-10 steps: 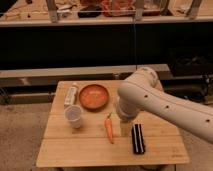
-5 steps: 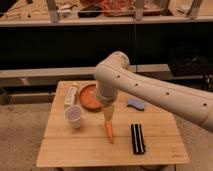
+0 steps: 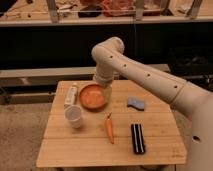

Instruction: Move the arm in a circular motion

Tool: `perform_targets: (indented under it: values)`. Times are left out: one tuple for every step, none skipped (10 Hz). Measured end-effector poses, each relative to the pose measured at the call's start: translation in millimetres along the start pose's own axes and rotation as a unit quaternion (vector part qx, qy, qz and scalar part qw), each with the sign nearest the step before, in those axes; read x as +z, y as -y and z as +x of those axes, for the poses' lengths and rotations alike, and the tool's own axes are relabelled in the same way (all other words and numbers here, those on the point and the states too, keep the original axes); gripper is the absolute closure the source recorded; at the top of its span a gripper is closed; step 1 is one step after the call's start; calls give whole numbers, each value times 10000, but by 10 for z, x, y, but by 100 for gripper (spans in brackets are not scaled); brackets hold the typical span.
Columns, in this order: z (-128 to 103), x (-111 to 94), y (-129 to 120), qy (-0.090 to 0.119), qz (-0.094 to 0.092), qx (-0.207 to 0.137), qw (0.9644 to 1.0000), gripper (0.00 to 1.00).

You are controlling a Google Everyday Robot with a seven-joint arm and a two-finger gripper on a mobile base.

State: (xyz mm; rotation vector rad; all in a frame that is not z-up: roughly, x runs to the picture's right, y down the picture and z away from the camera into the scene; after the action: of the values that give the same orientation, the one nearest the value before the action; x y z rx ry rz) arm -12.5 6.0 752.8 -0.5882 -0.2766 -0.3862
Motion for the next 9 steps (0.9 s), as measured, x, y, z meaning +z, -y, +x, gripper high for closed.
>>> perform_targets:
  values:
    - [168,75,148,-46,-26,132,9999,20]
    - [335,125,209,-75,-50,295,9995,20]
    - [569,189,193,-106,-106,508,9986,20]
    - [794,248,128,-104,-137,712,9973,20]
    - [1109,308,-6,-103,-181,991,9949,20]
    - [1358,347,-135,-103,-218,1215,9923,20]
    - [1541,375,-236,-102,-235,1384,9901,20]
    - [1709,405,-339,-97,-251,1543,9877,20]
    - [1964,446,-518,-87,-277,1776,9837,20]
